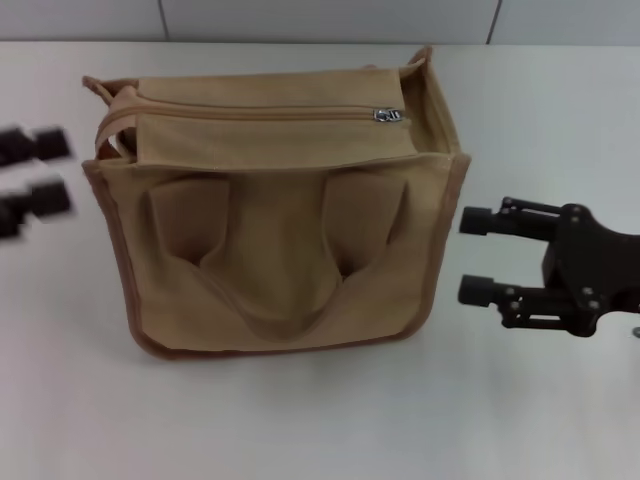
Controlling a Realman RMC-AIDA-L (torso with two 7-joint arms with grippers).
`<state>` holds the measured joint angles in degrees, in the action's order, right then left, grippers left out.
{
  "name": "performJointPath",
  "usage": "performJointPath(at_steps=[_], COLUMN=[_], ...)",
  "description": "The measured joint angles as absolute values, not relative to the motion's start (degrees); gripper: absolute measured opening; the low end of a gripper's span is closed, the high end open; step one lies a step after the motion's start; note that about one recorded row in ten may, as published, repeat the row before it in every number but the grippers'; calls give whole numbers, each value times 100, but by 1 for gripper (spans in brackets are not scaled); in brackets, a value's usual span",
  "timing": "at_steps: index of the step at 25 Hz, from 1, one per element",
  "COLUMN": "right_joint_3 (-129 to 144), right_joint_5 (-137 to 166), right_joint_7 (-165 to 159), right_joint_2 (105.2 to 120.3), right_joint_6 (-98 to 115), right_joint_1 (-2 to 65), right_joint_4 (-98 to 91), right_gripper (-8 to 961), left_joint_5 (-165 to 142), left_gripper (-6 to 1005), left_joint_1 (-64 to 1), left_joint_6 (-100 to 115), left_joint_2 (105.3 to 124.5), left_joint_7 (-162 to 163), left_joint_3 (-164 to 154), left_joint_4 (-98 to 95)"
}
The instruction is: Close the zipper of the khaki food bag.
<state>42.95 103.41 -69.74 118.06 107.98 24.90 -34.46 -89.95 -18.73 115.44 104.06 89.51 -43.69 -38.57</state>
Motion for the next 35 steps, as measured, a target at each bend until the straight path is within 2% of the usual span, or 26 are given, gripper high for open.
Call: performJointPath(at_steps=[1,3,4,6,7,8,10,11,17,35], right_joint_3=[4319,4329,4334,4348,4348,4383,4402,4463,4973,5096], right_joint_5=[10419,10539,10595,10672,10672,10724,10741,10772,10791,10727], right_joint_7=[-6917,-6803,-6744,-6622,-6622,-6486,-6414,-6292,-5683,-5148], right_joint_2=[11809,11811,11814,11822,11822,11828,11833,11863,11940,11962], right_joint_6=[10765,10762,10763,10766,10766,10762,10756,10743,10244,9738], right_joint_1=[2504,2529,2548,2597,2597,2649,2681,2728,2946,3087], right_joint_4=[-3391,-3326,-3277,-3164,-3164,-3024,-2952,-2836,-2181,-1517], right_gripper=[753,753,753,753,753,753,754,754,754,753], left_joint_5=[-8825,-8745,-8603,-8584,-8584,-8583,-8583,-8799,-9352,-9546], left_gripper=[782,782,782,782,782,782,782,782,782,782], left_joint_1=[-1859,-1853,-1813,-1760,-1760,-1715,-1715,-1687,-1929,-1865], left_joint_6=[11549,11550,11555,11555,11555,11554,11554,11501,10757,10313], left_joint_2=[10506,10554,10706,10809,10809,10899,10899,11171,11298,11367], left_joint_7=[8790,8691,8327,7992,7992,7728,7728,7070,6130,5951], left_joint_3=[-4739,-4913,-5386,-5687,-5687,-5877,-5877,-6083,-6059,-6136], left_joint_4=[-3856,-3854,-3831,-3817,-3817,-3802,-3802,-3523,-2496,-2461])
